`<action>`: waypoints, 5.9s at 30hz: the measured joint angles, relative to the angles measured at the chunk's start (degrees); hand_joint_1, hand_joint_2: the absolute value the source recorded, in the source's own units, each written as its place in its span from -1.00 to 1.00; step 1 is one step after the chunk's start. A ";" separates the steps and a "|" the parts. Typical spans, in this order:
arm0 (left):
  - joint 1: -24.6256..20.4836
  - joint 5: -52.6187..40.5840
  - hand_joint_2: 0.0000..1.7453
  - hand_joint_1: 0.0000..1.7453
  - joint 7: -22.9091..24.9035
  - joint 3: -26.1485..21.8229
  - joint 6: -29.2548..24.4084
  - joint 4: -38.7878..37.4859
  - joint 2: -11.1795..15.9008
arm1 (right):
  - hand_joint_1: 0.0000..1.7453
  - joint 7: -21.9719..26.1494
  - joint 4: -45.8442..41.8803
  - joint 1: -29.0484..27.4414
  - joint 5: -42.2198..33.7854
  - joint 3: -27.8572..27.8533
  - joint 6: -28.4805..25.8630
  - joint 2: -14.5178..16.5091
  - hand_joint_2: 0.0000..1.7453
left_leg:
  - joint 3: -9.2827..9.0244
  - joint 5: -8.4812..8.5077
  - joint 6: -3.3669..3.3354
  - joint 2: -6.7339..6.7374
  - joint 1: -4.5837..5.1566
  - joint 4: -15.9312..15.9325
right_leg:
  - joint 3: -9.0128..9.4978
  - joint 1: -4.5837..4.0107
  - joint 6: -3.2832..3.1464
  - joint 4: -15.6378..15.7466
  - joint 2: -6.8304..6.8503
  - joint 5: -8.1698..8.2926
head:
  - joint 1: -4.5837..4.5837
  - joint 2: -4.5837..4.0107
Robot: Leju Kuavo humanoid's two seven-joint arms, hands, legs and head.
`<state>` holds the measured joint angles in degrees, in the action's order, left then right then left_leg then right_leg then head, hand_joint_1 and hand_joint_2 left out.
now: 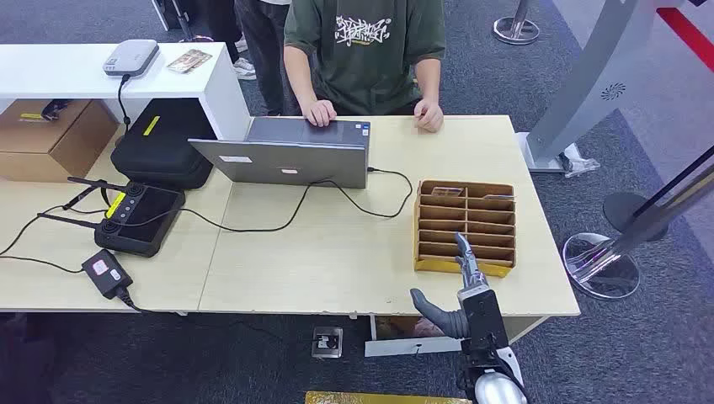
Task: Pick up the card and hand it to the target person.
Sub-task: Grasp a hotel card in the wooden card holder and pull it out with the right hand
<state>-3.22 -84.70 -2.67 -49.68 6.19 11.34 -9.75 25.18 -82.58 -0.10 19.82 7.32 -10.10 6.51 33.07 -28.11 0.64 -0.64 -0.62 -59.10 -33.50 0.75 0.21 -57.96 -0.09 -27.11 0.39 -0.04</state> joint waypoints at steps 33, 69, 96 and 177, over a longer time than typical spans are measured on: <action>-0.06 -1.51 -1.00 -1.00 -0.78 1.68 0.00 0.00 0.94 | -1.00 -15.15 22.30 25.73 43.94 -3.92 -23.66 -8.45 1.00 | -0.05 0.03 -0.02 0.07 0.01 -0.05 | 0.01 0.01 0.00 0.00 -0.09 0.09 | 0.00 0.00; -0.32 -2.14 -1.00 -1.00 -0.91 2.38 0.00 0.00 1.51 | -1.00 -29.17 39.44 37.83 65.75 -5.11 -15.44 -12.90 1.00 | -0.03 0.05 -0.05 0.06 0.01 -0.07 | 0.02 0.01 0.01 0.00 -0.08 0.11 | 0.00 0.00; -0.22 -0.62 -1.00 -1.00 -1.80 2.35 0.00 0.00 1.63 | -0.76 -27.16 36.94 37.45 62.82 -5.11 -14.07 -13.73 1.00 | -0.03 0.05 -0.05 0.05 0.01 -0.07 | 0.03 0.01 0.01 0.00 -0.07 0.11 | 0.00 0.00; -0.18 -1.34 -1.00 -1.00 -2.39 2.23 0.00 0.00 1.73 | 0.98 -25.89 36.35 34.64 58.34 -4.40 -12.84 -14.21 1.00 | -0.03 0.05 -0.06 0.04 0.01 -0.08 | 0.06 0.01 0.04 0.00 -0.06 0.14 | -0.01 0.00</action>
<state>-3.40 -86.03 -5.06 -47.45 6.19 11.34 -8.02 -0.71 -46.23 34.53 78.16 2.92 -22.94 -7.69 33.04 -28.05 0.59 -0.60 -0.61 -59.18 -33.45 0.76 0.24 -57.96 -0.15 -26.98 0.39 -0.04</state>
